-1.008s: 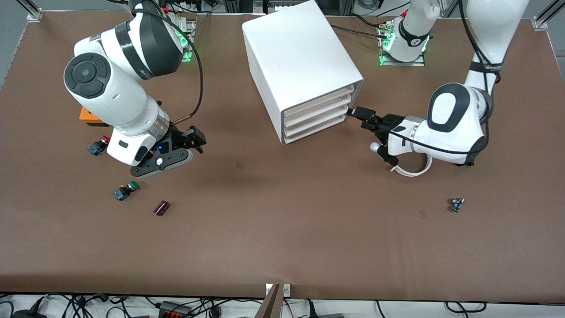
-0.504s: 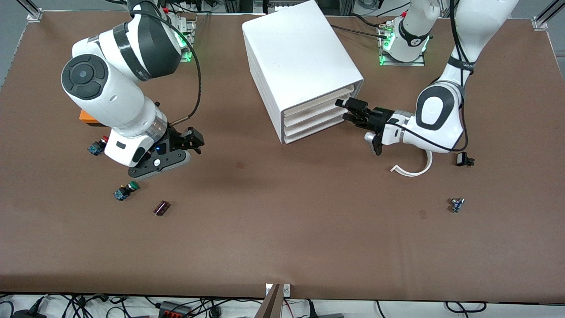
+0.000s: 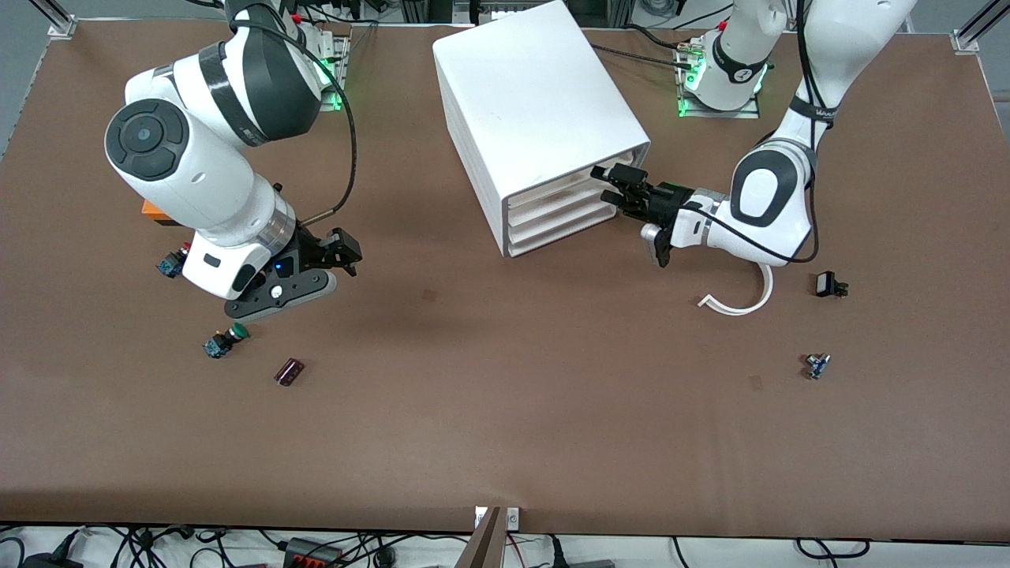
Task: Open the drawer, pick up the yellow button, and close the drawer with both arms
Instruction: 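Hook the left gripper on the bottom drawer handle of the cabinet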
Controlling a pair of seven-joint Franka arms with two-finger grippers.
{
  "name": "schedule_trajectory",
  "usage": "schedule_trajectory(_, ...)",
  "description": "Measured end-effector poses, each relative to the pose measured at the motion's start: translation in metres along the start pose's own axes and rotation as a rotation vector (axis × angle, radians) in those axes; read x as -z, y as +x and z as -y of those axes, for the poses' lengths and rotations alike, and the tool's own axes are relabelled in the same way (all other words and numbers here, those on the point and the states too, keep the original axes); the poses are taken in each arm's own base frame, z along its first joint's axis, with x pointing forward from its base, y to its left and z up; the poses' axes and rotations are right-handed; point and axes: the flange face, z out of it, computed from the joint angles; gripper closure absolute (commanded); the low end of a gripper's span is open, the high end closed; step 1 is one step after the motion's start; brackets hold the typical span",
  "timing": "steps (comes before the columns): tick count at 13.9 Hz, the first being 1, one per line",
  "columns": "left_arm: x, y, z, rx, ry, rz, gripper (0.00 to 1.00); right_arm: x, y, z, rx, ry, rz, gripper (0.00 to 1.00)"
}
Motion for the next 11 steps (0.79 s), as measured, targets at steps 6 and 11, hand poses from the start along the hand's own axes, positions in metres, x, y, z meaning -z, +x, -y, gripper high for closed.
schedule_trajectory(6, -0.016, -0.006, 0.002, -0.009, -0.033, 0.005, 0.72, 0.000, 0.000, 0.000, -0.001, 0.000, 0.000, 0.00)
schedule_trajectory(11, -0.017, -0.007, -0.001, -0.030, -0.041, 0.006, 0.89, 0.000, 0.000, 0.003, 0.001, 0.001, -0.001, 0.00)
